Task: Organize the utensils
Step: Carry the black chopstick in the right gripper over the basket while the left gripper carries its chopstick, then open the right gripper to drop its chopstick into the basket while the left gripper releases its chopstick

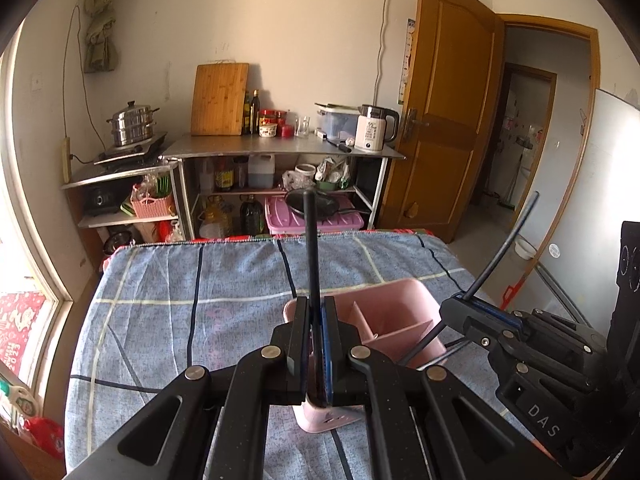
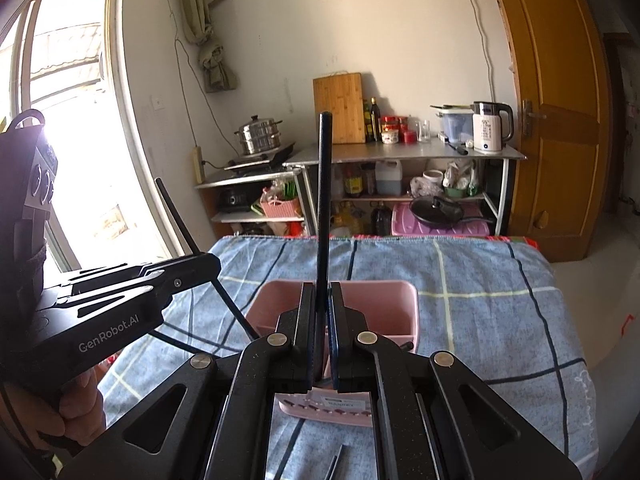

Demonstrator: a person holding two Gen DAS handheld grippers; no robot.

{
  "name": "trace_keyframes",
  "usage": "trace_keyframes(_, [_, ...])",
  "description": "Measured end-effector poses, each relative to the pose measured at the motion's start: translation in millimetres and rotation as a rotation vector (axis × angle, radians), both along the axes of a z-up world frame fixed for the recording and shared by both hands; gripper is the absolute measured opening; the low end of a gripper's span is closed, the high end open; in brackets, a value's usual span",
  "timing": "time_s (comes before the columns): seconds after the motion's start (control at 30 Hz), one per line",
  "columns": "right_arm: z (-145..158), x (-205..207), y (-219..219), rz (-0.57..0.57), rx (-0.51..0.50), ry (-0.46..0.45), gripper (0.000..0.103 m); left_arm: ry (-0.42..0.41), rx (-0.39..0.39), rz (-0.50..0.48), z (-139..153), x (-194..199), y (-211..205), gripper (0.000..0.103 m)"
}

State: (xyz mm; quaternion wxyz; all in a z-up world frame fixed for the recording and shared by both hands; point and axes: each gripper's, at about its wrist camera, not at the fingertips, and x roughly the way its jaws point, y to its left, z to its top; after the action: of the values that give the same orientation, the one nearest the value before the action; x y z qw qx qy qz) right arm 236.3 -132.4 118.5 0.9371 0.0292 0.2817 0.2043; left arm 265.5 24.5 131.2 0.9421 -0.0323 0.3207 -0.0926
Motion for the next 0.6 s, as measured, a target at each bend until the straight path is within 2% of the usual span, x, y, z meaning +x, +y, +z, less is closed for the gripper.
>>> trace_keyframes(0.27, [-8, 1, -1, 0.010, -0.030, 0.034, 0.006, 0.015, 0.004, -0.001, -10, -2, 2, 0.007])
trace_keyframes(0.37, [-1, -4, -5, 0.005, -0.025, 0.018, 0.013, -0.002, 0.007, 0.008, -6, -7, 7, 0.017])
trace_keyframes(0.53, [14, -18, -20, -0.012, -0.005, -0.018, 0.015, -0.050, -0.014, 0.026, 9, -25, 17, 0.034])
trace_keyframes(0.6, [19, -24, -25, -0.015, 0.008, -0.030, 0.016, -0.066, -0.017, 0.030, 14, -34, 20, 0.035])
